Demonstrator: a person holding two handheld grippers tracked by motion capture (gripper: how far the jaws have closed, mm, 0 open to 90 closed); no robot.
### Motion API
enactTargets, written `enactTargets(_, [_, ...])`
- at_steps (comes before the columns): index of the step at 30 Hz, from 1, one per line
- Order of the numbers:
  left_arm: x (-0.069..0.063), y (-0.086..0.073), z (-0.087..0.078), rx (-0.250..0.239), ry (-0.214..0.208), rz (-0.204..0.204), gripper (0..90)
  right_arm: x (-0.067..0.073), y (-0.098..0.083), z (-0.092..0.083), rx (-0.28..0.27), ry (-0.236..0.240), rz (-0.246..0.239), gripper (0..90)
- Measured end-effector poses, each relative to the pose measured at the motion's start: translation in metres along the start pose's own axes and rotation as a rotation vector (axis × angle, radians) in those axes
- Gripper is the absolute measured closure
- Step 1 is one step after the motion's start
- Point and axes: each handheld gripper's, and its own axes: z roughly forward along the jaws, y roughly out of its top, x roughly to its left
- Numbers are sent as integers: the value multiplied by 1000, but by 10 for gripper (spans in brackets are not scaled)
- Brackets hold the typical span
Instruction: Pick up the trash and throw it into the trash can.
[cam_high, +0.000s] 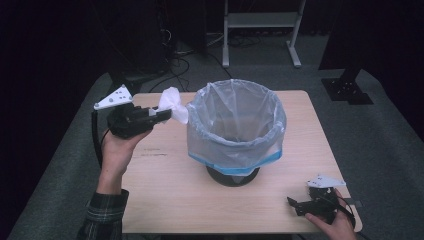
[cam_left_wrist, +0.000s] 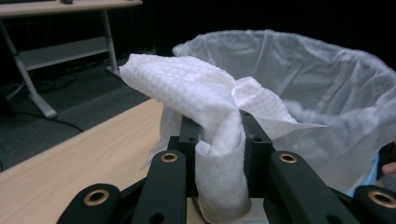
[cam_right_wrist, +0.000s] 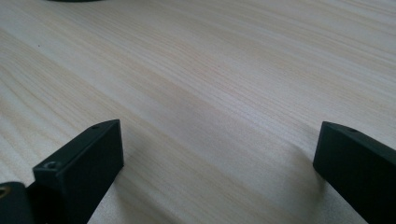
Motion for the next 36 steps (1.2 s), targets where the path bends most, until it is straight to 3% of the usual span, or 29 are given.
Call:
enactTargets(11, [-11, 21, 24, -23, -79, 0, 750, 0, 0, 0, 0, 0, 0, 1])
enactTargets(22, [-24, 32, 65, -11, -145, 2, 745, 0, 0, 0, 0, 0, -1, 2])
enactTargets(30, [-35, 34, 97, 35, -169, 12, 744, 0, 0, 0, 0, 0, 0, 2])
enactTargets(36, [-40, 36, 108, 59, -161, 33, 727, 0, 0, 0, 0, 0, -1, 2])
